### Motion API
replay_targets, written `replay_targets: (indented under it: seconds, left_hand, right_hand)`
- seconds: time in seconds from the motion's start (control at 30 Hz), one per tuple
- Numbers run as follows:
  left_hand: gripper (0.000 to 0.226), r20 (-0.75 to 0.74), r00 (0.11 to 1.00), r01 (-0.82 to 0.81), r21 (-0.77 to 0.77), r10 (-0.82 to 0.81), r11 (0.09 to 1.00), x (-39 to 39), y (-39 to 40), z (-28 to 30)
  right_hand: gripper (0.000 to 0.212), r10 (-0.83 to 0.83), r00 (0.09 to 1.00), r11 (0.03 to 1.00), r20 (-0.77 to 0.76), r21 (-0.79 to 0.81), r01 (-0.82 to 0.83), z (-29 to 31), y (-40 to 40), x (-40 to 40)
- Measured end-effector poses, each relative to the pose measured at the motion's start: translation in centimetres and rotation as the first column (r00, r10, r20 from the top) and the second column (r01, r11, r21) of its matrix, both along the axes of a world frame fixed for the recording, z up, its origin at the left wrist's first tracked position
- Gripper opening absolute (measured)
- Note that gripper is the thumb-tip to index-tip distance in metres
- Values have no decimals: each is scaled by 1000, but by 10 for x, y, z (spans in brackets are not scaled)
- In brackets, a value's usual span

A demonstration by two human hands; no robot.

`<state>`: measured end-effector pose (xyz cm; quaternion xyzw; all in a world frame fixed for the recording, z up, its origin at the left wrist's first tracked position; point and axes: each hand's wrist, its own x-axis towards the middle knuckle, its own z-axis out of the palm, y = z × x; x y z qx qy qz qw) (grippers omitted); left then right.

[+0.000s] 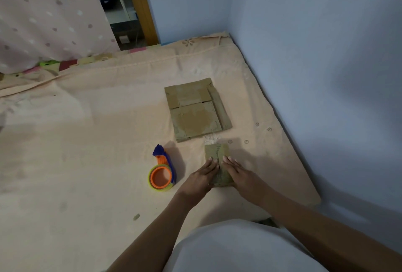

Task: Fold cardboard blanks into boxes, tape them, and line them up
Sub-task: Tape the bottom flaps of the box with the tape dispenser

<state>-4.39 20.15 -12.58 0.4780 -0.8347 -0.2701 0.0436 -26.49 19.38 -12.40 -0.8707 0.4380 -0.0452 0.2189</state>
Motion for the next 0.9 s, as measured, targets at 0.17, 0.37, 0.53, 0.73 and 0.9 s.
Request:
replay_targets:
  seconds: [0.17, 0.37, 0.53, 0.73, 0.9]
  left_hand:
    - [76, -56, 997, -40, 73, 44, 997, 7, -8, 7]
    - [20, -403, 689, -536, 276, 603, 798, -10, -20, 27]
    - [49, -246, 522, -640, 520, 817, 565, -14, -26, 32]
    - [49, -214, 404, -565, 706, 889, 427, -19, -43, 58]
    - [44, -254, 282, -528, 764, 925, 371, -16, -56, 78]
  right_hand:
    - [69, -143, 989, 955, 38, 267, 128, 20, -6, 0]
    - [40, -728, 673, 644, 132, 468, 605, 33, -20, 14]
    - [47, -789, 612, 411, -46, 701, 583, 39, -29, 32]
    - [53, -861, 505, 271, -61, 786, 556, 57, -43, 54]
    - [55, -968, 238, 183, 80, 873, 452, 61, -54, 53]
